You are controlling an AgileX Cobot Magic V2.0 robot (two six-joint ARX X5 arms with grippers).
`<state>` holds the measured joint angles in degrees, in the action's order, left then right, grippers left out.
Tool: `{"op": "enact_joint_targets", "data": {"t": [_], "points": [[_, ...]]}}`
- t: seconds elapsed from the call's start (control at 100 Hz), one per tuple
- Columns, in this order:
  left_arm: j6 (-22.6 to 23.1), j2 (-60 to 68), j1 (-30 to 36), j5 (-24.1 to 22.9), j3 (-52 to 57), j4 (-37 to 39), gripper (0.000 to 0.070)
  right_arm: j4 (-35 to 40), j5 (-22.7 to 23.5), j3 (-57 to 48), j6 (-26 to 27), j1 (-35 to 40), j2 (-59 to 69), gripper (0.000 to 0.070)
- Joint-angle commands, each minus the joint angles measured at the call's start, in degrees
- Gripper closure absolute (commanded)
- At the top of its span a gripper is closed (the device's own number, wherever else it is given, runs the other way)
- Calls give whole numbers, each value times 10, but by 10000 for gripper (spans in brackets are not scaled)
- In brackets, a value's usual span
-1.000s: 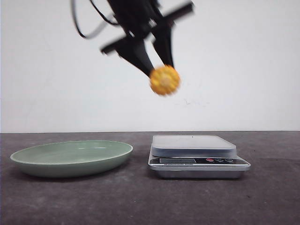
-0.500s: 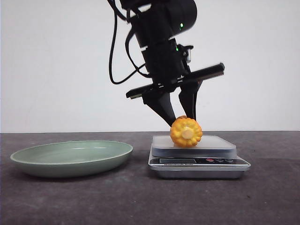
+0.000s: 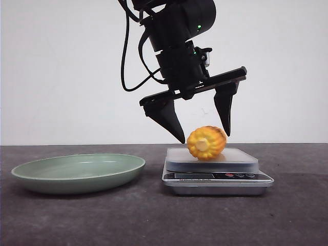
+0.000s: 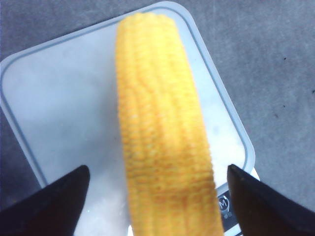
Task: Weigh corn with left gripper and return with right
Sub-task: 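Lower the corn onto the scale and open the left gripper, then withdraw the left gripper upward away from the scale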
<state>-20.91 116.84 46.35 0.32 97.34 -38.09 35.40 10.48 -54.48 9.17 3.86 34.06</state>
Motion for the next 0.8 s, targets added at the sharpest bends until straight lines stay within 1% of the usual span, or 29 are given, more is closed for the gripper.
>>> {"op": "enact_joint_targets", "data": {"t": [0.0,0.13,0.27,0.32,0.41,0.49,0.55,0.65,0.79], "points": [[13,-7,7,0,28,-1,147,-2,0,-6,-6,2,3,147],[38,-53,6,-8,61,-12,147,-1,0,-6,-6,2,3,147],[74,-132,-5,-43,102,-35,147,2,0,-6,-6,2,3,147],[90,-168,-12,-66,113,-45,147,3,0,-6,-6,2,3,147],[121,-239,-28,-123,120,-57,149,3,0,-6,-6,3,3,147],[143,-306,-53,-164,120,-75,149,3,0,-6,-6,8,3,147],[144,-360,-82,-189,120,-101,149,3,0,-6,-6,13,3,147],[142,-435,-132,-210,120,-151,150,3,0,-6,-6,21,3,147],[141,-534,-196,-254,119,-234,150,3,0,-6,-4,34,3,147]]}}
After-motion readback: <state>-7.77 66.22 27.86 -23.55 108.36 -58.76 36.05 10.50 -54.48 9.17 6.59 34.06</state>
